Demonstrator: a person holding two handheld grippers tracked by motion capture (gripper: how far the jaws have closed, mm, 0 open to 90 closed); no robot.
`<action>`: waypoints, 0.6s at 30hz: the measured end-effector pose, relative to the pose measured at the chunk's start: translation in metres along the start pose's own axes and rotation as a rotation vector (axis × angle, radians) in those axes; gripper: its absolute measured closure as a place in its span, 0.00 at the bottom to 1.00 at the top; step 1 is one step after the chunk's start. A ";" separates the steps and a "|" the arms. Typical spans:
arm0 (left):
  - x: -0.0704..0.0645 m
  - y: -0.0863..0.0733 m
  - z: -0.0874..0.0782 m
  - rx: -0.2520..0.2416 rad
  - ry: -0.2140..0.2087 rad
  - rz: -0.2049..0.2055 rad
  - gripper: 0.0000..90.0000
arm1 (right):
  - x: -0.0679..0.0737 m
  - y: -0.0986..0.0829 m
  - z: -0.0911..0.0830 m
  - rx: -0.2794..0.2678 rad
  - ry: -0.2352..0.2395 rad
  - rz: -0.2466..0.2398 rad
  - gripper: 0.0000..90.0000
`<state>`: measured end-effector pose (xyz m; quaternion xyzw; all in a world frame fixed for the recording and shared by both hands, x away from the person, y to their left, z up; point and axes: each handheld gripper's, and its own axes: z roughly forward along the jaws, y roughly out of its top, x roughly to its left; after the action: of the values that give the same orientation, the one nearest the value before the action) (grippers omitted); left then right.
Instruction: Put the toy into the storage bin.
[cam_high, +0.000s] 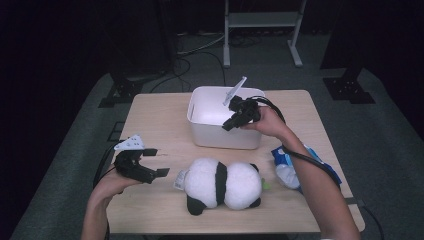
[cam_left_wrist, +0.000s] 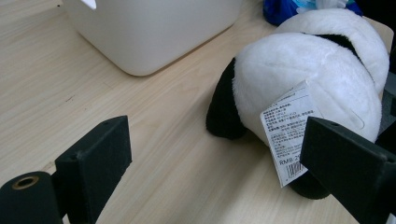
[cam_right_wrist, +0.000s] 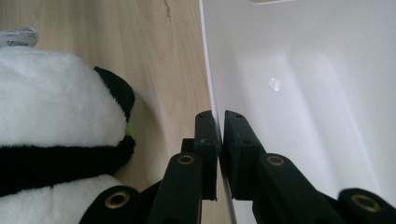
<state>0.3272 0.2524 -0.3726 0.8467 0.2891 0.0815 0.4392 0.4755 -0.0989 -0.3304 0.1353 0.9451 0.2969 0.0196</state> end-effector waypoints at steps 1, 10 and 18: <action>0.000 0.000 0.000 0.002 0.000 0.002 0.09 | 0.001 -0.001 0.000 -0.001 -0.001 -0.004 0.92; -0.002 0.001 0.002 0.008 -0.001 0.003 0.09 | 0.012 -0.008 -0.003 -0.019 0.010 -0.011 0.92; -0.002 0.001 0.002 0.014 -0.001 0.008 0.09 | 0.019 -0.011 -0.004 -0.020 0.017 -0.019 0.92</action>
<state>0.3265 0.2494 -0.3730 0.8511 0.2860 0.0809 0.4328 0.4540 -0.1048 -0.3320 0.1236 0.9434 0.3074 0.0159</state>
